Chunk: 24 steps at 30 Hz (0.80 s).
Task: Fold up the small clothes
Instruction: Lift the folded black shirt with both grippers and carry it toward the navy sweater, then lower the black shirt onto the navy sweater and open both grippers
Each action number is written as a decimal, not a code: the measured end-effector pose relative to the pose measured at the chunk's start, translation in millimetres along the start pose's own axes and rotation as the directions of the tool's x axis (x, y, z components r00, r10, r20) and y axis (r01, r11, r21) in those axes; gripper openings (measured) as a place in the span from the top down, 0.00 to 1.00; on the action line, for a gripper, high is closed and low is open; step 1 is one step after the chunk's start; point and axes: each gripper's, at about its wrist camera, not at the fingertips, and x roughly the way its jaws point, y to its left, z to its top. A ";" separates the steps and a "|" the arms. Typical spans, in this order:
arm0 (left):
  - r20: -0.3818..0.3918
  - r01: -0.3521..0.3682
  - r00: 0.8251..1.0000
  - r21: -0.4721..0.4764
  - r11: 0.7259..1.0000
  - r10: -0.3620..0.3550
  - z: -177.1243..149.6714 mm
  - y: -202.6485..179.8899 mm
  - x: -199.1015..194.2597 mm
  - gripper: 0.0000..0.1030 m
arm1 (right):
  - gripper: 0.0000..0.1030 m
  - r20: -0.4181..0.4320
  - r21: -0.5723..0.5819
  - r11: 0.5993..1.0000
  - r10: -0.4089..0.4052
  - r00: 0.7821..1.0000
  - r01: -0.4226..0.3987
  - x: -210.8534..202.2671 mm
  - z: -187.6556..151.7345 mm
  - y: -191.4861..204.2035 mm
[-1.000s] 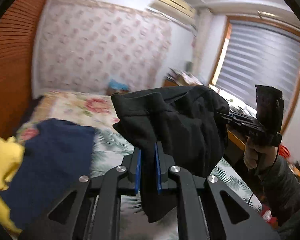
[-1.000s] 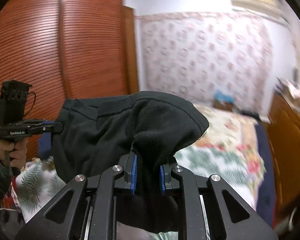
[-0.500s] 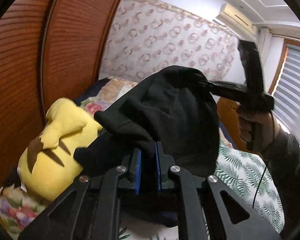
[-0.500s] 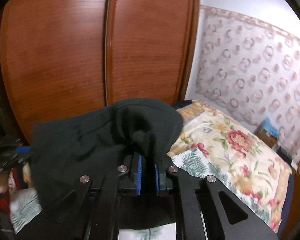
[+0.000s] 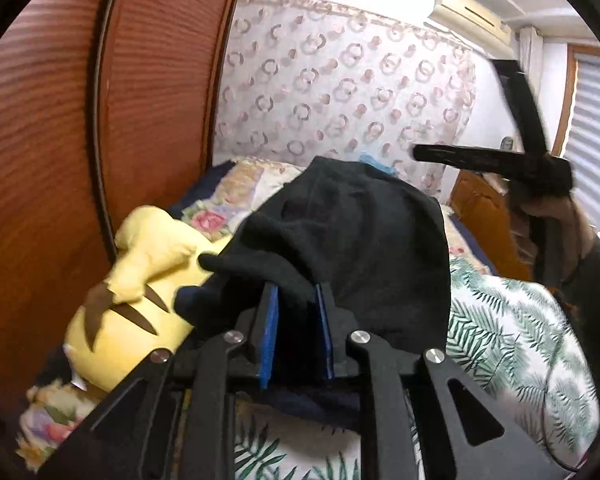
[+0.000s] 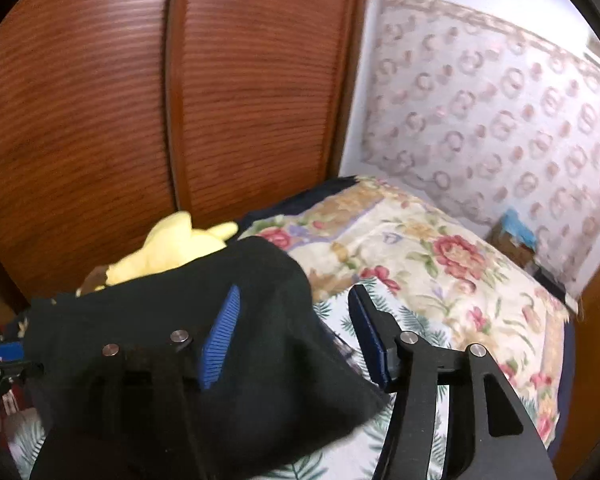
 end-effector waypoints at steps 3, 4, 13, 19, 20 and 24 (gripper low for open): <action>0.023 -0.026 0.999 0.049 0.998 0.025 0.5 -8.4 -14.6 0.82 | 0.41 0.020 0.033 0.999 -0.013 1.000 0.013 -30.2 -11.0 -3.8; 0.026 -0.030 0.999 0.063 0.998 0.028 0.5 -10.3 -16.6 0.81 | 0.41 0.026 0.048 0.999 -0.015 1.000 0.014 -39.2 -16.5 -4.3; 0.035 -0.007 0.999 0.161 0.987 0.002 -4.1 -63.1 -34.6 0.80 | 0.35 0.061 0.158 0.984 -0.092 0.994 0.081 -123.3 -92.5 8.3; 0.040 0.036 0.998 0.196 0.980 -0.045 -9.3 -105.7 -41.7 0.77 | 0.15 0.103 0.256 0.957 -0.169 0.980 0.138 -183.3 -137.2 10.3; 0.040 0.047 0.998 0.201 0.978 -0.056 -9.7 -111.1 -42.8 0.76 | 0.14 0.102 0.265 0.952 -0.186 0.977 0.154 -190.3 -141.8 10.5; 0.038 0.090 0.994 0.213 0.973 -0.100 -11.8 -136.5 -50.2 0.75 | 0.14 0.105 0.315 0.918 -0.285 0.953 0.240 -226.2 -165.0 11.5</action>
